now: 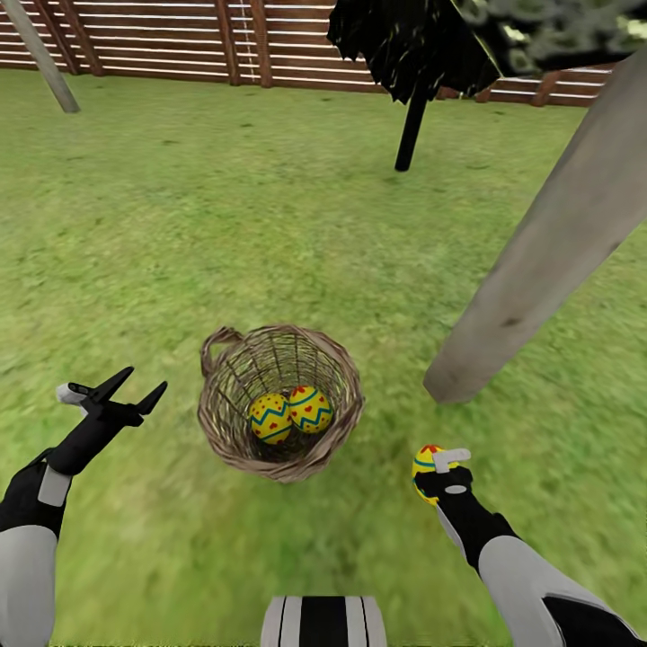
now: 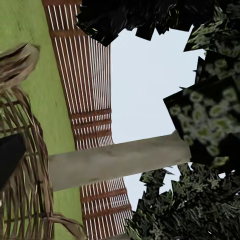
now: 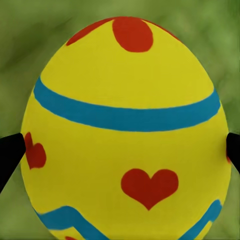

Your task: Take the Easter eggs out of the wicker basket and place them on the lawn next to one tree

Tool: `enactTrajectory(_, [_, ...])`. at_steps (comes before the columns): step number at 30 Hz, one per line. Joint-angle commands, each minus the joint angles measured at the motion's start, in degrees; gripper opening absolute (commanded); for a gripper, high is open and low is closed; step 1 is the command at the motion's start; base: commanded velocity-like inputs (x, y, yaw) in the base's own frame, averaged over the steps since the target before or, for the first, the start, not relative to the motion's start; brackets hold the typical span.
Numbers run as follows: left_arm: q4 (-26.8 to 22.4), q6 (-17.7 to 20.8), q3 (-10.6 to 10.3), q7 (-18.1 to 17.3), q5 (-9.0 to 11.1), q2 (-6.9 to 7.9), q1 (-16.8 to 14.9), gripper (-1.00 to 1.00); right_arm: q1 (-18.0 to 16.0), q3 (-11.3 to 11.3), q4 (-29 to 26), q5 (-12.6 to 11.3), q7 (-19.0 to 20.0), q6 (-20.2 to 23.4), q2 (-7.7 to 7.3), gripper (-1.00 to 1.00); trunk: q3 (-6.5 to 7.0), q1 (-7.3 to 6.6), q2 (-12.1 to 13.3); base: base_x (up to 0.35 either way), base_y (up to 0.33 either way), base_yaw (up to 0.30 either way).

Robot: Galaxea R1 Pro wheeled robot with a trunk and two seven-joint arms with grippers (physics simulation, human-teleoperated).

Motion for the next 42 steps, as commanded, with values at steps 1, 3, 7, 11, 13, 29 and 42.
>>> enactTrajectory(1, [0.0,0.6,0.1,-0.3,-0.1,-0.01,0.0,1.0,0.0,-0.2,-0.1,0.5,-0.1,0.3,0.05,-1.0,-0.26,0.01,0.0,0.0,0.0,0.0])
enactTrajectory(3, [0.0,0.6,0.1,-0.3,-0.1,0.0,0.0,1.0,0.0,-0.2,-0.1,0.5,0.0,0.3,0.04,-1.0,-0.71,0.06,-0.1,0.0,0.0,0.0])
enactTrajectory(7, [0.0,0.6,0.1,-0.3,-0.1,0.0,0.0,1.0,0.0,-0.2,-0.1,0.4,0.2,0.4,-0.04,-1.0,-1.59,0.17,-0.1,0.0,0.0,0.0])
enactTrajectory(11, [0.0,0.6,0.0,-0.3,-0.1,-0.02,0.0,1.0,0.0,-0.2,-0.2,0.5,0.3,0.0,0.04,-1.0,-2.48,0.27,-0.2,0.0,0.0,0.0])
enactTrajectory(13, [0.0,0.6,0.0,-0.3,-0.1,0.02,0.0,1.0,0.0,-0.2,-0.2,0.5,0.3,0.0,0.04,-1.0,-2.92,0.32,-0.2,0.0,0.0,0.0])
enactTrajectory(29, [0.2,0.6,0.1,-0.3,-0.1,-0.02,0.0,1.0,0.0,0.0,-0.2,0.5,0.3,0.3,0.04,-1.0,-4.25,0.48,-0.3,0.0,0.0,0.0])
enactTrajectory(42, [0.5,0.6,0.1,-0.3,-0.1,-0.04,0.0,1.0,0.0,0.0,-0.2,0.5,0.3,0.4,-0.04,-1.0,-4.25,0.48,-0.3,0.0,0.0,0.0])
